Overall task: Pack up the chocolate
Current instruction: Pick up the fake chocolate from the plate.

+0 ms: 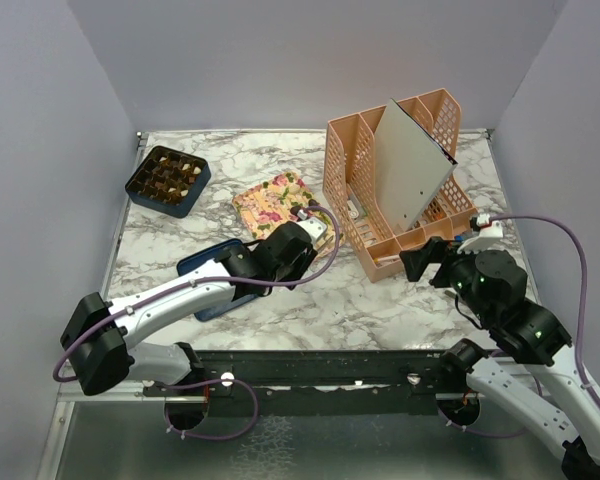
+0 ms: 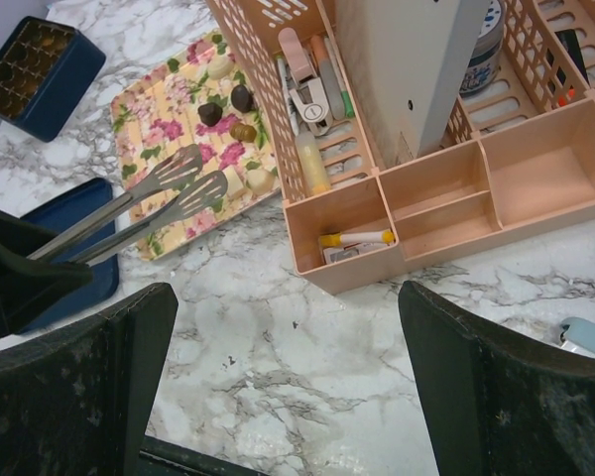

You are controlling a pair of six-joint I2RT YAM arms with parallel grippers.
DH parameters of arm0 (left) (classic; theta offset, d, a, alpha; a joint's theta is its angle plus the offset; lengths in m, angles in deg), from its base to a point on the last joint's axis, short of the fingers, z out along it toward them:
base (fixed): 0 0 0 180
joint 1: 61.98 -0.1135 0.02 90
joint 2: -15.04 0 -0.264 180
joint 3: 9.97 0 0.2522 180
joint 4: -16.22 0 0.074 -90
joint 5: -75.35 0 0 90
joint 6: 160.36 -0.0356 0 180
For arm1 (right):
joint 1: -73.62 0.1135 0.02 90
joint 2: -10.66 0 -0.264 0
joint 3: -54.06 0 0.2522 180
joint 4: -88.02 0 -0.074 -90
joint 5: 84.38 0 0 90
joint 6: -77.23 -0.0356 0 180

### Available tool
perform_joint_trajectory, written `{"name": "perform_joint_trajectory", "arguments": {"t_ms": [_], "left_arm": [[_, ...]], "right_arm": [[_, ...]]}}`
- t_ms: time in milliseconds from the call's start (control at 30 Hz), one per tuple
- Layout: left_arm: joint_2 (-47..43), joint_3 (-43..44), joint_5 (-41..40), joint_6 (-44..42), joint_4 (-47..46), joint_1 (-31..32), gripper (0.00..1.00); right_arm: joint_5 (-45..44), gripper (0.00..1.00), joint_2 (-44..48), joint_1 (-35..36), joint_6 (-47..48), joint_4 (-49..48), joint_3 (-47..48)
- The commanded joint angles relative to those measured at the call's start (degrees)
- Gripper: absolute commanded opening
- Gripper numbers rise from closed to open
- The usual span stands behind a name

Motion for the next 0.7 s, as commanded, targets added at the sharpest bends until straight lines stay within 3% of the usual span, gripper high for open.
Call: {"name": "perform_joint_trajectory", "arguments": {"t_ms": [0,667], "left_arm": [[1.0,0.7,-1.9,-0.1,-2.3,0.2,0.49],[6.4,0.7,-0.9,-1.1,-3.5,-1.6,0.49]], "right_arm": [[-0.8,0.99,1.9,0.1,-0.5,1.0,0.9],[-0.7,0.99,3.3,0.1,-0.6,-0.3,-0.1]]}}
